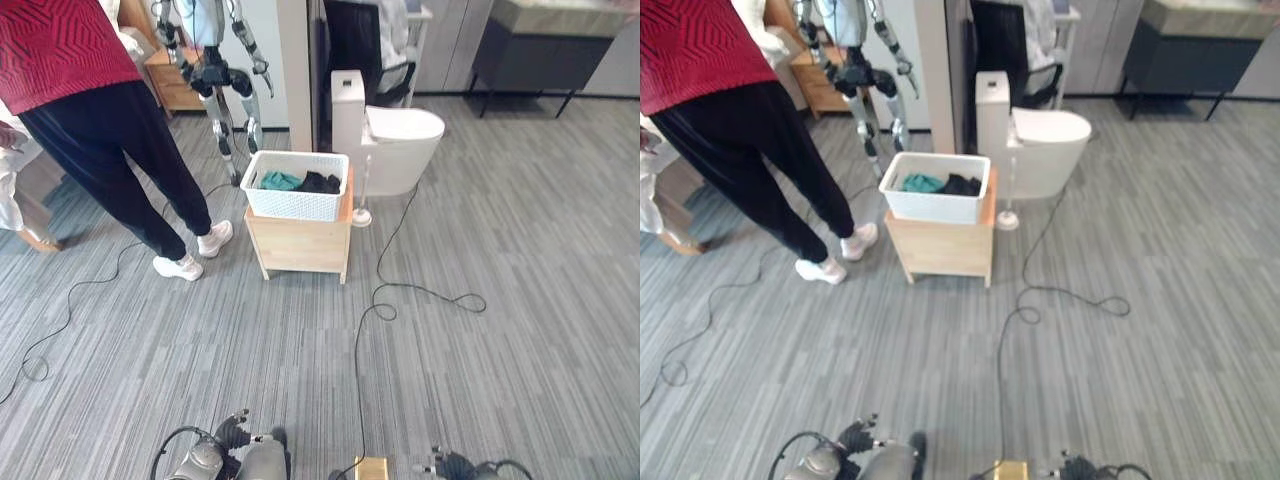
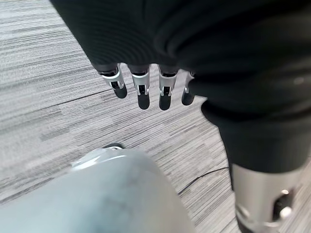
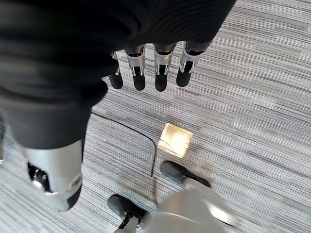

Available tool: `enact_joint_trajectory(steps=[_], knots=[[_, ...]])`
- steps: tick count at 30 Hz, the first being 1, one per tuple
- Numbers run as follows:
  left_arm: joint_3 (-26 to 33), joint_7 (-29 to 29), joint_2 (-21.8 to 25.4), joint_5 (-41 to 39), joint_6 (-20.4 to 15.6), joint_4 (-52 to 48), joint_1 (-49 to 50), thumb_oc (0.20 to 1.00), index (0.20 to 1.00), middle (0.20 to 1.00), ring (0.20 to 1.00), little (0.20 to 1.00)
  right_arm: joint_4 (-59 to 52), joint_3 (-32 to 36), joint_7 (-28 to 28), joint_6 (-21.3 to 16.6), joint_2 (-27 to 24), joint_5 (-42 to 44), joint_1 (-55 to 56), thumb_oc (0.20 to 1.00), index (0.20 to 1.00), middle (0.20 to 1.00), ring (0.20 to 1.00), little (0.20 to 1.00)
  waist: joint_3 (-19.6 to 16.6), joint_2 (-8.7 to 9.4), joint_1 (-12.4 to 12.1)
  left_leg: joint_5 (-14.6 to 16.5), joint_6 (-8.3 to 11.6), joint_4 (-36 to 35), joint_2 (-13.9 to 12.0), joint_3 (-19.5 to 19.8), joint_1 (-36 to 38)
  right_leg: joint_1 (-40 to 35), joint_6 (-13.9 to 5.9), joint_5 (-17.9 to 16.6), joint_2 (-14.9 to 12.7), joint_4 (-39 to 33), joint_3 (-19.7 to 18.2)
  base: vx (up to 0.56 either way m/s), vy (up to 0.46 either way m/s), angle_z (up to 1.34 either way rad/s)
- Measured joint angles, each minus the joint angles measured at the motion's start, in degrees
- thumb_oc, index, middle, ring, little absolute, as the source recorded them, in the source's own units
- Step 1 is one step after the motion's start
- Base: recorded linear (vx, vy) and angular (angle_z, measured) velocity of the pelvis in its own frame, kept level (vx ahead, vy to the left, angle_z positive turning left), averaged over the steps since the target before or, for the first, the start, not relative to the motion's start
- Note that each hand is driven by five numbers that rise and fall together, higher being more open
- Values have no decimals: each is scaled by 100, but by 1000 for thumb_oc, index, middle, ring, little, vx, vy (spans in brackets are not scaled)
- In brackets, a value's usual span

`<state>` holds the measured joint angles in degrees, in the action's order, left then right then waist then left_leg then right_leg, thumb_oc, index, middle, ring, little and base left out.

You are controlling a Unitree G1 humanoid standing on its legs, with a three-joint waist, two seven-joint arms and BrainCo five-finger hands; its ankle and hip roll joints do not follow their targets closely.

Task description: Grab the laundry basket,head to the washer,open it,put in the laundry and shut it.

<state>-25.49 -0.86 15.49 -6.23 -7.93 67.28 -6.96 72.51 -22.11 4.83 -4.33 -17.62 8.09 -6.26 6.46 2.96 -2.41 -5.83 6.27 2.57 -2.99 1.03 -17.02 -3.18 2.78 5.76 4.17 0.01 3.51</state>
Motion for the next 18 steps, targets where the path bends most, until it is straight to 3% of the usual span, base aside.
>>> enact_joint_trajectory(steps=[1, 4, 6, 7, 8, 9, 10, 11, 12, 13, 14, 15, 16, 18], knots=[[-23, 33, 59, -26, 4, -121, 24, 1000, 1000, 1000, 1000, 1000, -15, -4, -15, -35, -2, 36, -141, 1000, 1000, 1000, 1000, 1000, 27, 30, -34, -26, 17, -286, -31, 21, -26, -123, 209, -124, 65, -159, -44, 470, 172, -3], [-66, 67, 142, -60, 22, -574, 22, 1000, 1000, 1000, 1000, 1000, 49, -41, -109, -38, -12, 75, -573, 1000, 1000, 1000, 1000, 1000, 107, 34, -210, -8, -21, -327, -28, 21, -37, -412, 157, -142, 165, -498, -326, 431, 186, -44], [-71, 62, 126, -66, 26, -997, 1, 1000, 1000, 1000, 1000, 1000, -14, 11, -115, -57, -18, 181, -658, 1000, 1000, 1000, 1000, 1000, 108, 51, -282, 48, -132, 199, 194, 8, -44, -642, 164, 65, 163, -494, -463, 416, 201, -39], [-74, 62, 117, -69, 21, -1138, -39, 1000, 1000, 1000, 1000, 1000, -18, 25, -114, -53, -20, 244, -643, 1000, 1000, 1000, 1000, 1000, 87, 70, -289, 24, -409, 460, 365, -42, -68, -722, 120, 163, 142, -472, -469, 436, 250, -16], [-78, 63, 125, -71, 22, -1235, -81, 1000, 1000, 1000, 1000, 1000, -7, 27, -111, -48, 9, 245, -618, 1000, 1000, 1000, 1000, 1000, 10, 167, -302, 25, -703, 607, 590, -141, -40, -783, -73, 364, 15, -371, -481, 346, 246, -16], [-88, 64, 107, -72, 32, -1237, -111, 1000, 1000, 1000, 1000, 1000, -12, 42, -110, -52, 19, 252, -586, 1000, 1000, 1000, 1000, 1000, -33, 213, -277, 93, -918, 531, 754, -257, 124, -808, -245, 474, -44, -129, -454, 292, 247, -24], [-124, 64, 72, -81, 42, -1269, -112, 1000, 1000, 1000, 1000, 1000, -38, 50, -113, -48, -17, 277, -563, 1000, 1000, 1000, 1000, 1000, -78, 57, -275, 121, -1110, 280, 779, -383, 378, -671, -350, 543, 72, 402, -335, 162, 152, -26], [-185, 63, 97, -99, 52, -1366, -125, 1000, 1000, 1000, 1000, 1000, -165, 55, -140, -43, -14, 301, -510, 1000, 1000, 1000, 1000, 1000, -86, -73, -224, 146, -1142, 0, 660, -401, 632, -370, -533, 670, 192, 1254, -190, 161, 157, -16], [-248, 64, 213, -114, 72, -1563, -109, 1000, 1000, 1000, 1000, 1000, -472, 24, -157, -41, 4, 337, -417, 1000, 1000, 1000, 1000, 1000, -80, -88, -116, 23, -1198, -217, 547, -367, 911, 197, -649, 752, 128, 2591, -13, 149, 132, -12], [-299, 66, 347, -118, 62, -1771, -132, 1000, 1000, 1000, 1000, 1000, -757, 11, -139, -57, 35, 341, -307, 1000, 1000, 1000, 1000, 1000, -99, -38, -58, 63, -1249, -283, 619, -350, 1115, 720, -727, 800, -116, 3719, 146, 370, 238, -8], [-303, 74, 453, -108, 67, -2006, -250, 1000, 1000, 1000, 1000, 1000, -1078, 9, -145, -32, 17, 338, -282, 1000, 1000, 1000, 1000, 1000, -121, 24, 20, 390, -1585, -170, 807, -379, 1354, 1424, -944, 707, -730, 4912, 116, 430, 201, -17], [-273, 96, 447, -103, 78, -2070, -355, 1000, 1000, 1000, 1000, 1000, -1214, 19, -157, -28, -20, 338, -317, 1000, 1000, 1000, 1000, 1000, -88, -38, 23, 557, -1584, -187, 834, -365, 1500, 1691, -932, 729, -1023, 5148, 210, 463, 156, -21], [-256, 165, 430, -86, 92, -2166, -459, 1000, 1000, 1000, 1000, 1000, -1406, 19, -161, -27, -40, 338, -328, 1000, 1000, 1000, 1000, 1000, -18, -145, 19, 643, -1512, -296, 827, -348, 1741, 1894, -903, 812, -1268, 4941, 437, 253, 46, -14], [-108, 216, 466, -42, 95, -2373, -511, 1000, 1000, 1000, 1000, 1000, -1704, -118, -131, -39, 15, 337, -334, 1000, 1000, 1000, 1000, 1000, 36, -252, 19, 765, -1386, -408, 787, -327, 2085, 2135, -782, 773, -1327, 3600, 578, 386, -17, 1]])
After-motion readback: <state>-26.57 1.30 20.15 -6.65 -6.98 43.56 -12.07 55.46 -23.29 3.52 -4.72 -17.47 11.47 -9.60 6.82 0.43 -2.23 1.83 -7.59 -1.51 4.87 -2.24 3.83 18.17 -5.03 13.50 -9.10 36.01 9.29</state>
